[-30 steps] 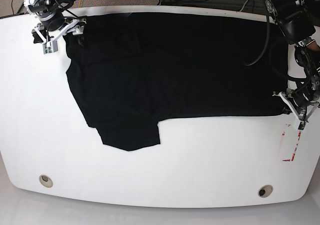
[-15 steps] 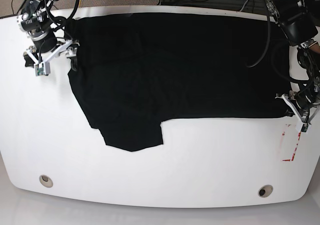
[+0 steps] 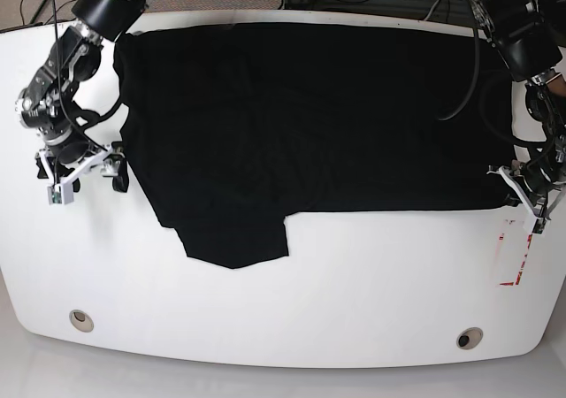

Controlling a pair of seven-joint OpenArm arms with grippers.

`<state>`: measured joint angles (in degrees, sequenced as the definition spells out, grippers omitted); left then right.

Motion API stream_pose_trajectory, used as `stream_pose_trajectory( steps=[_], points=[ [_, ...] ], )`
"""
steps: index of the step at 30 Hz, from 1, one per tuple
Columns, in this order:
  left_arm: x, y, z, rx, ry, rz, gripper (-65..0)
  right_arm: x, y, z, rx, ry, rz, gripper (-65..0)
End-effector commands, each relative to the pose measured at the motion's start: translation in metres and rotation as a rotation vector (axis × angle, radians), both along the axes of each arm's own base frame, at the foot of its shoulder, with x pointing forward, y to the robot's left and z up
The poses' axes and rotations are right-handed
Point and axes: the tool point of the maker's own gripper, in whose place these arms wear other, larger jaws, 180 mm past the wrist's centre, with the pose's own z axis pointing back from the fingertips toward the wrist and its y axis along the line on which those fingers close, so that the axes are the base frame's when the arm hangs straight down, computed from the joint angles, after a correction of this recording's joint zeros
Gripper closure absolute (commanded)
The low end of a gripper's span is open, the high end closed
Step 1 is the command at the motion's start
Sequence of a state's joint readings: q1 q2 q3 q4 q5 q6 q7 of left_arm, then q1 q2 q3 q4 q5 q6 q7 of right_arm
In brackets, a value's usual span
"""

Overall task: Layout the t-shirt on the table in an organized manner, then fold the t-shirt properly
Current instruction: 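Move the right gripper along the shirt's side edge toward the hem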

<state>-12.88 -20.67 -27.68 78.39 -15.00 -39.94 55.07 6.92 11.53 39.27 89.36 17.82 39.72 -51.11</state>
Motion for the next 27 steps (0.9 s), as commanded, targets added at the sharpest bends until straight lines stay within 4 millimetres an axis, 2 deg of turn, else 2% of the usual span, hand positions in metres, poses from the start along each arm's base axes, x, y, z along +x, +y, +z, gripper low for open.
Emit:
stream_pose_trajectory(
  steps=[1, 12, 19, 27],
  points=[
    [0.009, 0.006, 0.020, 0.018, -0.059, -0.003, -0.6, 0.023, -0.002, 0.007, 0.013, -0.020, 0.027, -61.4],
    [0.008, 0.005, 0.018, 0.017, -0.054, -0.005, -0.6, 0.075, 0.030, -0.019, 0.158, 0.042, 0.109, -61.4],
    [0.008, 0.004, 0.018, 0.016, -0.054, -0.005, -0.6, 0.094, 0.049, -0.028, 0.235, 0.056, 0.129, -61.4],
    [0.008, 0.004, 0.018, 0.016, -0.054, -0.005, -0.6, 0.105, 0.075, -0.045, 0.340, 0.063, 0.131, -61.4]
  ],
)
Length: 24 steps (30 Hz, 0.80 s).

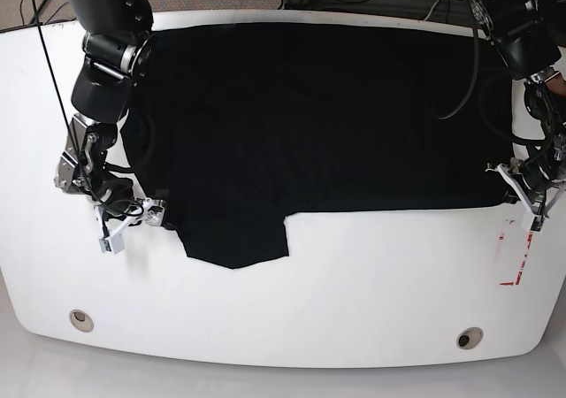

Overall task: Layout the t-shirt on the table in an organized manner, then fold the t-shirt properly
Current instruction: 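Move the right gripper along the shirt's side edge toward the hem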

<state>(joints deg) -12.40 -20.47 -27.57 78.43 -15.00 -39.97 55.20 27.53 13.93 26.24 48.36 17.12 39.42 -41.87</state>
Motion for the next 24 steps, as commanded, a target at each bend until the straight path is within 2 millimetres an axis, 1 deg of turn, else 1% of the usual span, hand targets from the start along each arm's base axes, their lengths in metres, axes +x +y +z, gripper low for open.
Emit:
stream_pose_trajectory(
  steps=[1, 5, 10, 12, 13, 15, 17, 18, 19, 21, 22, 23, 24],
  points=[
    [0.011, 0.006, 0.022, 0.018, -0.064, -0.002, -0.6, 0.017, 0.004, 0.015, 0.044, -0.064, -0.014, -61.4],
    [0.011, 0.006, 0.022, 0.018, -0.064, -0.002, -0.6, 0.018, 0.011, 0.009, 0.077, -0.059, -0.023, -61.4],
    [0.011, 0.007, 0.021, 0.018, -0.062, -0.002, -0.6, 0.014, 0.018, 0.000, 0.087, -0.036, -0.012, -61.2],
    [0.011, 0.007, 0.021, 0.017, -0.061, -0.001, -0.6, 0.014, 0.029, -0.003, 0.086, -0.029, 0.013, -60.2],
    [0.011, 0.007, 0.020, 0.016, -0.060, -0.001, -0.6, 0.013, 0.033, -0.004, 0.083, -0.027, 0.024, -58.0],
    [0.011, 0.007, 0.020, 0.016, -0.060, -0.001, -0.6, 0.013, 0.037, -0.004, 0.080, -0.027, 0.037, -52.3],
    [0.011, 0.006, 0.020, 0.016, -0.058, -0.002, -0.6, 0.014, 0.041, -0.004, 0.076, -0.034, 0.045, -43.4],
    [0.010, 0.006, 0.020, 0.017, -0.057, -0.002, -0.6, 0.014, 0.041, -0.004, 0.075, -0.037, 0.047, -37.1],
    [0.011, 0.006, 0.019, 0.015, -0.059, -0.002, -0.6, 0.015, 0.041, -0.004, 0.075, -0.040, 0.047, -33.1],
    [0.011, 0.002, 0.017, 0.016, -0.049, -0.015, -0.6, 0.015, 0.042, -0.003, 0.074, -0.043, 0.047, -20.5],
    [0.012, 0.000, 0.015, 0.016, -0.045, -0.021, -0.6, 0.015, 0.041, -0.003, 0.073, -0.043, 0.046, -16.8],
    [0.012, -0.002, 0.012, 0.013, -0.036, -0.029, -0.6, 0.016, 0.040, -0.003, 0.072, -0.046, 0.044, -11.1],
    [0.013, -0.003, 0.011, 0.010, -0.033, -0.031, -0.6, 0.016, 0.040, -0.003, 0.072, -0.047, 0.044, -8.2]
  ],
)
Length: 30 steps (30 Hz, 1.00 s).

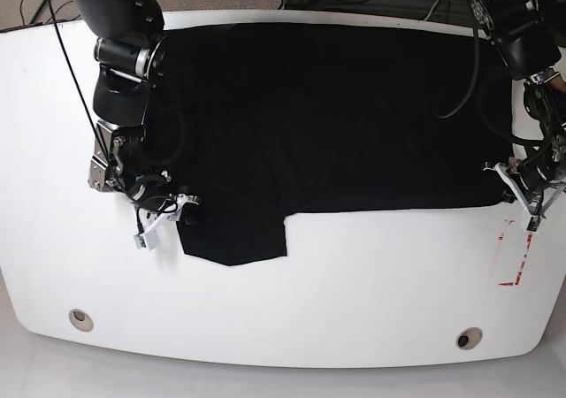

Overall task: Layout the t-shirt on the table in an organized manner, then fold the t-shirt properly
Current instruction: 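Move the right gripper along the shirt's side edge toward the hem, then grasp the shirt hem with both grippers and fold it toward the collar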

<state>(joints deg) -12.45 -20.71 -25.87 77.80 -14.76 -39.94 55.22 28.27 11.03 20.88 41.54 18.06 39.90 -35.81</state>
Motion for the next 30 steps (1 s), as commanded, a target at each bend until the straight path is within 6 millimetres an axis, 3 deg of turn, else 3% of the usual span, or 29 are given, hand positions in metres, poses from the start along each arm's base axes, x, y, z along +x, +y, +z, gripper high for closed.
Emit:
stream_pose_trajectory(
  steps=[1, 9, 17, 21, 30],
  points=[
    [0.013, 0.000, 0.012, -0.009, -0.045, -0.012, -0.6, 0.015, -0.014, 0.020, -0.018, -0.057, -0.019, -3.6],
    [0.026, -0.017, -0.004, -0.094, -0.043, -0.016, -0.6, 0.023, -0.040, 0.033, -0.062, -0.079, -0.038, -1.9],
    [0.037, -0.020, 0.007, -0.103, -0.070, -0.021, -0.6, 0.022, -0.069, 0.043, -0.124, -0.075, -0.046, -1.9],
    [0.039, -0.020, 0.010, -0.105, -0.079, -0.018, -0.6, 0.023, -0.073, 0.056, -0.168, -0.095, -0.026, -1.9],
    [0.041, -0.018, 0.023, -0.075, -0.112, -0.028, -0.6, 0.003, -0.081, 0.070, -0.294, -0.098, 0.025, -1.9]
  ],
)
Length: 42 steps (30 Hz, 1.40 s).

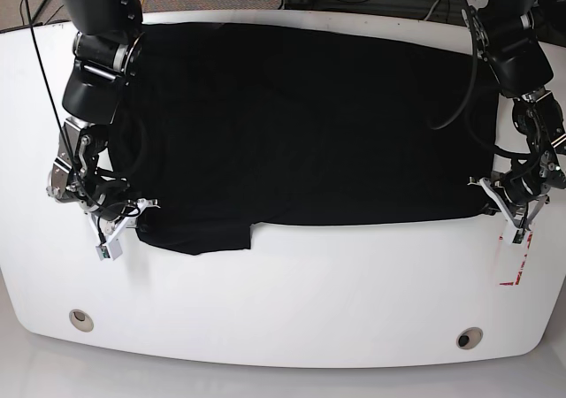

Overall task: Layout the t-shirt on the table in an organized manner, then fold the t-shirt properly
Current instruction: 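Grasp the shirt hem with both grippers and fold it toward the collar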

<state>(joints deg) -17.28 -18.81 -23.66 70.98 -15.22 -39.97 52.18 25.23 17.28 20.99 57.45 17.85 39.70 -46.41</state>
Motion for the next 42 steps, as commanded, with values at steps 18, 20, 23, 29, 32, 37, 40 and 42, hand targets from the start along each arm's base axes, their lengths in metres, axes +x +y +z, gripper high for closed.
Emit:
stream_pose_trajectory(
  steps=[18, 20, 23, 29, 32, 37, 40, 42],
  points=[
    [-0.015, 0.007, 0.042, 0.138, -0.120, -0.045, -0.6, -0.053, -0.002, 0.062, -0.295, -0.077, 0.085, -1.9],
    [-0.021, 0.010, 0.040, 0.157, -0.111, -0.050, -0.6, -0.062, -0.001, 0.062, -0.299, -0.072, 0.079, -1.9],
    [-0.028, 0.011, 0.039, 0.173, -0.103, -0.057, -0.6, -0.075, 0.000, 0.065, -0.326, -0.073, 0.077, -1.9],
    [-0.038, 0.012, 0.029, 0.176, -0.073, -0.060, -0.6, -0.099, 0.002, 0.063, -0.373, -0.056, 0.098, -1.9],
    [-0.047, 0.016, 0.022, 0.179, -0.051, -0.050, -0.6, -0.112, 0.004, 0.060, -0.388, -0.043, 0.109, -1.9],
    [-0.060, 0.030, 0.017, 0.196, -0.025, -0.026, -0.6, -0.132, 0.012, 0.048, -0.385, -0.009, 0.124, -1.9],
    [-0.067, 0.030, 0.011, 0.196, -0.005, -0.029, -0.6, -0.145, 0.013, 0.042, -0.388, 0.016, 0.132, -1.9],
    [-0.072, 0.030, 0.008, 0.198, 0.006, -0.032, -0.6, -0.152, 0.014, 0.038, -0.387, 0.031, 0.136, -1.9]
  ],
)
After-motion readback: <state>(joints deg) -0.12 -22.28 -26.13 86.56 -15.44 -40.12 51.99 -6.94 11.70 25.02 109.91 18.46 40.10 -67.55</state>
